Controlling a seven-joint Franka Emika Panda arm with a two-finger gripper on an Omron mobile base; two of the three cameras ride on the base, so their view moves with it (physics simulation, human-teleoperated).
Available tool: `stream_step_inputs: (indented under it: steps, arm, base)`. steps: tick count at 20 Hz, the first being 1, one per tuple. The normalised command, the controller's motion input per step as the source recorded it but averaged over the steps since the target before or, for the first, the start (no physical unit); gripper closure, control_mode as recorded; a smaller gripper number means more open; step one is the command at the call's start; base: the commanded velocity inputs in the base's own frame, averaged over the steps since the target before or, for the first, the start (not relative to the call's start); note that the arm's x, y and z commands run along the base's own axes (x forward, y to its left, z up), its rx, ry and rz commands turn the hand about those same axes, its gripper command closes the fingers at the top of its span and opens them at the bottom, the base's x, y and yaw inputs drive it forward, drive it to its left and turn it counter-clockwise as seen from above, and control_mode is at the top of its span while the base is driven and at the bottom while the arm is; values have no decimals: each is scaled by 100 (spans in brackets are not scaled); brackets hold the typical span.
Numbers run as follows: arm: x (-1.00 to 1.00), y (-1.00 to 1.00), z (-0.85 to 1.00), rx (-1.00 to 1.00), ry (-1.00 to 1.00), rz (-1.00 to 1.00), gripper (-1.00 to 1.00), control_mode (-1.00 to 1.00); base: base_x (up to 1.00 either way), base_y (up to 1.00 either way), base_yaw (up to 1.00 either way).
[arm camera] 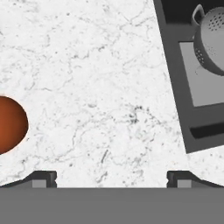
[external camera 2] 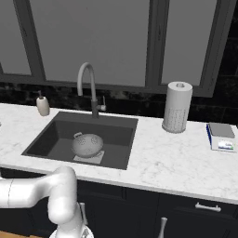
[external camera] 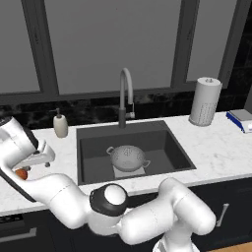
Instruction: Put the colander in the sink, put the orange in the colander, and turn on the sink faucet and pour water over the colander.
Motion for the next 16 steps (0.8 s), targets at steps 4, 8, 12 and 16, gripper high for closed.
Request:
stream_step_inputs:
  steps: [4, 8, 12, 16]
  arm:
    - [-15, -4, 16, 21, -3, 11, -100, -100]
    - [-1, 0, 12, 17, 0, 16, -100, -100]
    - [1, 5, 0, 13, 0, 20, -100, -100]
    - [10, 24, 1, 4, 2, 17, -100, -100]
  base:
    - [0, 0, 0]
    - [0, 0, 0]
    - [0, 0, 0]
    - [0, 0, 0]
